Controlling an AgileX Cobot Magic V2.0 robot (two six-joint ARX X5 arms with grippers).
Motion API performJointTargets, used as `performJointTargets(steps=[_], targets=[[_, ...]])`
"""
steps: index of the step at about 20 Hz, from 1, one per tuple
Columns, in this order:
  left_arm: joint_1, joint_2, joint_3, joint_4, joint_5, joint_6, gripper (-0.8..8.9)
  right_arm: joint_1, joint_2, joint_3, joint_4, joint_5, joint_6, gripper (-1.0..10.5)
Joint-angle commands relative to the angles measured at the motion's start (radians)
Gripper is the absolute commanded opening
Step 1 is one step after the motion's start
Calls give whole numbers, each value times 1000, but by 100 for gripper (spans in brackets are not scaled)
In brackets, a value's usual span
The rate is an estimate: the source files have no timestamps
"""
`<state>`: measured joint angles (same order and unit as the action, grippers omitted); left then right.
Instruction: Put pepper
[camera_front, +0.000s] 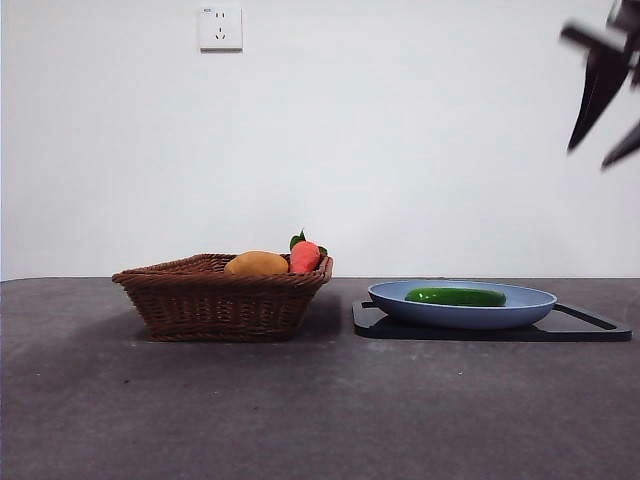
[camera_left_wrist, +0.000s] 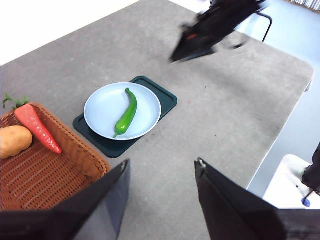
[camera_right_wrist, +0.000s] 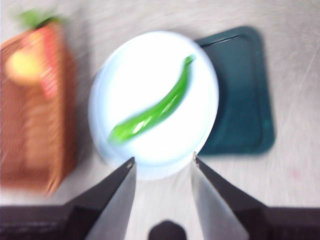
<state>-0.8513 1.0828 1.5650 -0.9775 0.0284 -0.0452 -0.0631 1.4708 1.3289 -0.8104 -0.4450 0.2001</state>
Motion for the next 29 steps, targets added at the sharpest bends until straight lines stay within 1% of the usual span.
performJointTargets(steps=[1,3,5,6,10,11,12,14,15,16,18,20,24,29], targets=[[-11,10,20,3,-3,16,232,23,-129,20,-104,-1,-95,195],[-11,10,20,2,-3,17,232,49,-252,20,-203,-1,-129,194],[-11,10,20,3,-3,20,232,80,-361,20,-293,-2,-135,194],[-11,10,20,3,-3,20,232,99,-415,20,-337,-2,-150,194],[-11,10,20,2,-3,20,230,144,-547,20,-463,-1,-172,191],[-11,10,20,-2,-3,20,227,144,-564,20,-486,-2,-181,173],[-11,10,20,-11,-3,20,194,144,-576,20,-504,-2,-194,124],[-11,10,20,-36,-3,19,74,144,-587,20,-523,-2,-227,2],[-11,10,20,-48,-3,19,22,144,-588,20,-523,-2,-240,6],[-11,10,20,-55,-2,19,7,144,-588,20,-522,-2,-242,6],[-11,10,20,-59,-3,19,7,144,-586,20,-518,-2,-233,6],[-11,10,20,-56,-3,19,8,144,-586,20,-512,-2,-189,11],[-11,10,20,-22,-2,19,8,144,-586,20,-502,3,-190,11],[-11,10,20,-18,-2,19,8,144,-586,20,-502,2,-190,11]])
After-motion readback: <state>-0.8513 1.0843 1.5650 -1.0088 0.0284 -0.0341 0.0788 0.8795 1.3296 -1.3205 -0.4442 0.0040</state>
